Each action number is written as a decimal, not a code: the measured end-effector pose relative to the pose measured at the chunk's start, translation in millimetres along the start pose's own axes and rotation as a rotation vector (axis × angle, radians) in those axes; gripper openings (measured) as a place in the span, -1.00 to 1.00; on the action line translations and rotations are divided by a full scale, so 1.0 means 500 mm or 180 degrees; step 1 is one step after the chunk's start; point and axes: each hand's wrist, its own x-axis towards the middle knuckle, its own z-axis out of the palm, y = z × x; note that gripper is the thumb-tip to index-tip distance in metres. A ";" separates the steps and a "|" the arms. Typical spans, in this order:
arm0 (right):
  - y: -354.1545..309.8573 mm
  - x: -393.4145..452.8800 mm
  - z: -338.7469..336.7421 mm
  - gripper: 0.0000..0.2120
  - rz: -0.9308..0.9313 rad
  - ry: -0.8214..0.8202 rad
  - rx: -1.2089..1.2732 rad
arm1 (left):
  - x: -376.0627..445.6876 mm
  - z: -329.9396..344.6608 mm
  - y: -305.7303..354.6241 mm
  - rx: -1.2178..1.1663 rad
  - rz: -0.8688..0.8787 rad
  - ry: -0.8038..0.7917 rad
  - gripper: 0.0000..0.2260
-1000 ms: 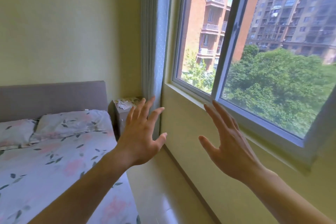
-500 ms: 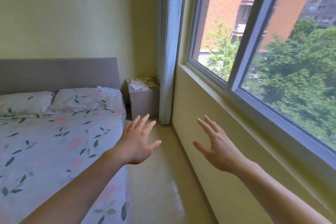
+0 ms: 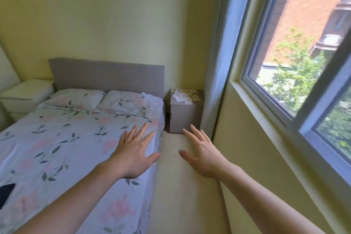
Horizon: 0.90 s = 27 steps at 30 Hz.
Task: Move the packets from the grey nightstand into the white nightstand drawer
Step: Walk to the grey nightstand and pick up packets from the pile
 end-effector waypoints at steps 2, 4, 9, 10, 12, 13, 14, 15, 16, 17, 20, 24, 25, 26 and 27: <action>-0.002 0.074 0.005 -0.29 -0.0132 -0.0078 -0.0020 | 0.061 -0.001 -0.027 -0.0016 -0.0110 0.0000 -0.30; 0.015 0.153 0.002 -0.29 -0.0168 -0.0132 -0.0101 | 0.139 -0.002 -0.053 -0.0038 -0.0138 0.0020 -0.29; 0.096 0.359 -0.028 -0.27 0.0080 -0.0168 -0.0263 | 0.356 -0.019 -0.110 -0.0176 -0.0097 0.0018 -0.31; 0.111 0.397 -0.036 -0.27 0.0128 -0.0156 -0.0241 | 0.401 -0.025 -0.119 -0.0171 -0.0066 0.0016 -0.32; 0.138 0.464 -0.051 -0.28 0.0182 -0.0097 -0.0207 | 0.487 -0.039 -0.131 -0.0150 0.0025 0.0018 -0.32; 0.152 0.495 -0.058 -0.28 0.0214 -0.0067 -0.0188 | 0.530 -0.046 -0.133 -0.0151 0.0075 0.0013 -0.31; 0.168 0.524 -0.065 -0.29 0.0254 -0.0041 -0.0160 | 0.572 -0.052 -0.132 -0.0155 0.0119 0.0004 -0.31; 0.186 0.552 -0.071 -0.29 0.0284 -0.0017 -0.0131 | 0.613 -0.057 -0.128 -0.0156 0.0165 -0.0002 -0.31; 0.205 0.580 -0.077 -0.29 0.0308 0.0000 -0.0118 | 0.654 -0.059 -0.124 -0.0153 0.0213 -0.0017 -0.31; 0.226 0.611 -0.083 -0.28 0.0341 0.0013 -0.0120 | 0.698 -0.060 -0.119 -0.0147 0.0256 -0.0042 -0.30; 0.297 0.713 -0.099 -0.28 0.0472 0.0031 -0.0098 | 0.829 -0.056 -0.107 -0.0153 0.0317 -0.0103 -0.31; 0.397 0.859 -0.112 -0.28 0.0506 0.0007 0.0022 | 1.003 -0.045 -0.086 -0.0165 0.0336 -0.0149 -0.32; 0.424 0.898 -0.116 -0.28 0.0505 0.0007 0.0049 | 1.048 -0.042 -0.082 -0.0165 0.0327 -0.0164 -0.32; 0.453 0.937 -0.123 -0.27 0.0509 0.0006 0.0083 | 1.094 -0.039 -0.080 -0.0169 0.0307 -0.0180 -0.32; 0.481 0.976 -0.130 -0.27 0.0519 0.0006 0.0124 | 1.140 -0.036 -0.079 -0.0169 0.0276 -0.0193 -0.32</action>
